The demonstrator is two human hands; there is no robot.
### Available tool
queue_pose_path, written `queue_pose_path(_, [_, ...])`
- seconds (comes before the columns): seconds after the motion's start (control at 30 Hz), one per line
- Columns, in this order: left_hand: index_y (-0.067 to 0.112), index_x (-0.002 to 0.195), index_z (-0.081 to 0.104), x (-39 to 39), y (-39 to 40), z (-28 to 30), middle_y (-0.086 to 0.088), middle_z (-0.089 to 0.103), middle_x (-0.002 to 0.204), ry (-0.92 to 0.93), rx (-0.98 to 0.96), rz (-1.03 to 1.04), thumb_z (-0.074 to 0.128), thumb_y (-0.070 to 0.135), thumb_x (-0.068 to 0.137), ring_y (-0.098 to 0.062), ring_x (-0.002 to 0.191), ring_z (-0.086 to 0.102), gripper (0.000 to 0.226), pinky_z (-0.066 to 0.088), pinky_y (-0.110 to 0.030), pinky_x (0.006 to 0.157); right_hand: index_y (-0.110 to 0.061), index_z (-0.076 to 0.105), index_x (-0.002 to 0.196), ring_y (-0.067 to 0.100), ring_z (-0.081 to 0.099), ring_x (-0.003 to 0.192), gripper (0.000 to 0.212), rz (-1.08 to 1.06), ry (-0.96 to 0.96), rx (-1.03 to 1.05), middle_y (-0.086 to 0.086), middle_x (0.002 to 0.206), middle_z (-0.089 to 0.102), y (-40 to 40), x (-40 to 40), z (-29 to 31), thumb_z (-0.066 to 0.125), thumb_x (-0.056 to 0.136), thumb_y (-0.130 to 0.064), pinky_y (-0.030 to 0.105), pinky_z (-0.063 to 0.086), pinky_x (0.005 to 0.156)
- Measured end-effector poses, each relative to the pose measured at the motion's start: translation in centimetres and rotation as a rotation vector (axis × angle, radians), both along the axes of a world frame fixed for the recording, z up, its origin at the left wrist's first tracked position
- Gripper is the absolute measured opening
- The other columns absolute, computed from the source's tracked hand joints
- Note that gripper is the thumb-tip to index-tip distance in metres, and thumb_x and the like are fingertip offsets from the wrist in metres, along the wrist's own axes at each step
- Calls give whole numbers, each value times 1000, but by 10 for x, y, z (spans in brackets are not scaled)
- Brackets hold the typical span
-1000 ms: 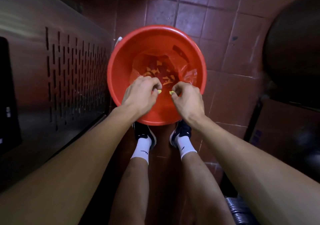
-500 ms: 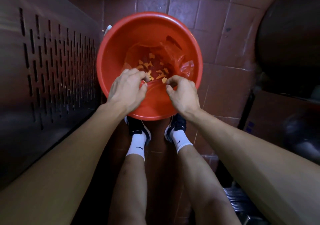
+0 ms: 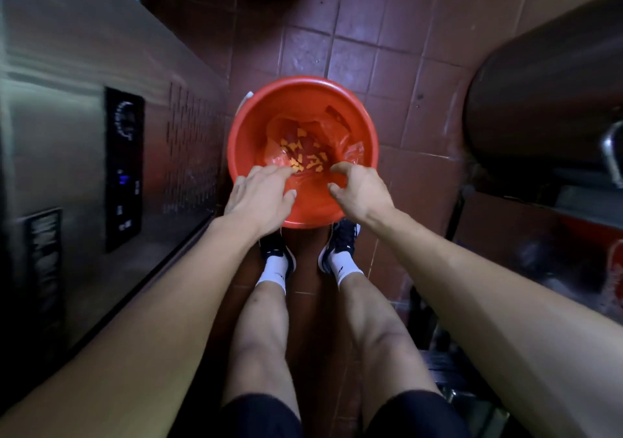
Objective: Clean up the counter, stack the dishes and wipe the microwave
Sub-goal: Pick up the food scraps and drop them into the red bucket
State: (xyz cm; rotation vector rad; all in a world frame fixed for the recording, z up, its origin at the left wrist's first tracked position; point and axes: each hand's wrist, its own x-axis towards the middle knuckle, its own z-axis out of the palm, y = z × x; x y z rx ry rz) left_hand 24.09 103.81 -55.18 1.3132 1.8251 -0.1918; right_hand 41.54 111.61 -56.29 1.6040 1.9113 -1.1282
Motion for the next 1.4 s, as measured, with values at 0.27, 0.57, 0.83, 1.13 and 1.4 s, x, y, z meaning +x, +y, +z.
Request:
queue_pose_path(0.27, [31,144,46,-18,0,131,0,53,145,-57,29,123,53,37,97,-29,131,50,48,41,-45,108,-25,57,135,35,59,117,47,223,-69,45,9,132,62,4,-13,140,57,88,-23,46,51,95])
queue_pose_path(0.57, [31,138,52,-5,-20,227,0,58,138,40,121,266,53,40,97,-27,128,51,42,40,-45,106,-23,64,126,32,62,114,39,352,93,146,4,129,65,5,-24,239,60,87,-21,42,53,92])
queue_pose_path(0.83, [29,136,55,9,-68,305,3,58,138,161,201,487,53,41,97,-25,127,52,41,39,-44,106,-26,59,130,29,59,118,41,836,147,319,-3,131,62,11,-24,322,59,90,-35,41,44,93])
queue_pose_path(1.13, [27,125,64,21,-128,392,4,64,130,319,416,775,55,34,97,-24,118,58,30,46,-39,99,-25,57,130,25,57,121,41,1076,393,481,-6,131,60,-3,-55,418,54,90,-25,40,49,89])
queue_pose_path(1.4, [23,115,71,26,-223,445,4,70,118,494,582,1071,60,29,95,-25,108,64,24,50,-35,91,-25,54,139,25,60,118,46,1241,586,494,-4,140,58,-71,-119,480,60,93,-32,42,47,96])
